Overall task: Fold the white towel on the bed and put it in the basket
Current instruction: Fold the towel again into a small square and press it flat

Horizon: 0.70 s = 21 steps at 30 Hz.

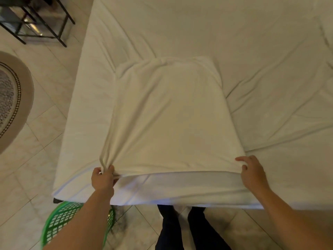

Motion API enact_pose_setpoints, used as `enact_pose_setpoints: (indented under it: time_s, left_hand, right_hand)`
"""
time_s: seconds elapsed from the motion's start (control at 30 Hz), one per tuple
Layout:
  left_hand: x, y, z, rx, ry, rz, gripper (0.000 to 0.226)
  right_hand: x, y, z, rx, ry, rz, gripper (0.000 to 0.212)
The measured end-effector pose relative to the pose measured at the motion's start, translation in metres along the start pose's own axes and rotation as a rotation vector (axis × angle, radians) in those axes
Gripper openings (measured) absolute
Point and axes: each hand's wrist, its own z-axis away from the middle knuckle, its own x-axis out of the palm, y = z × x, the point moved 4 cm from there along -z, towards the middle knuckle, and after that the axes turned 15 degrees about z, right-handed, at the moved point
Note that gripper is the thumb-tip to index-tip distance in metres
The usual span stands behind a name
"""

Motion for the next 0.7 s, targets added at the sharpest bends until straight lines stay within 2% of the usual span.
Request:
enact_pose_setpoints:
  time_s: [0.2,0.3,0.5,0.63,0.7]
  left_hand:
    - [-0.042,-0.015,-0.013,-0.016,0.017,-0.127,0.044]
    - [-0.031,0.007,0.01,0.004,0.001,-0.061,0.033]
    - [-0.008,0.023,0.01,0.02,-0.008,0.042,0.029]
    - [0.002,0.03,0.004,0.014,-0.009,0.071,0.031]
    - [0.007,0.033,-0.005,0.001,0.002,0.093,0.042]
  right_hand:
    - [0.001,0.002,0.021,0.011,-0.04,0.037,0.042]
    - [-0.002,-0.002,0.014,-0.006,-0.04,0.036,0.042]
    - [-0.019,-0.011,-0.013,-0.018,0.005,-0.023,0.04]
    - [-0.024,-0.016,-0.032,-0.021,-0.008,-0.051,0.038]
    - [-0.024,-0.022,-0.041,-0.023,-0.008,-0.053,0.037]
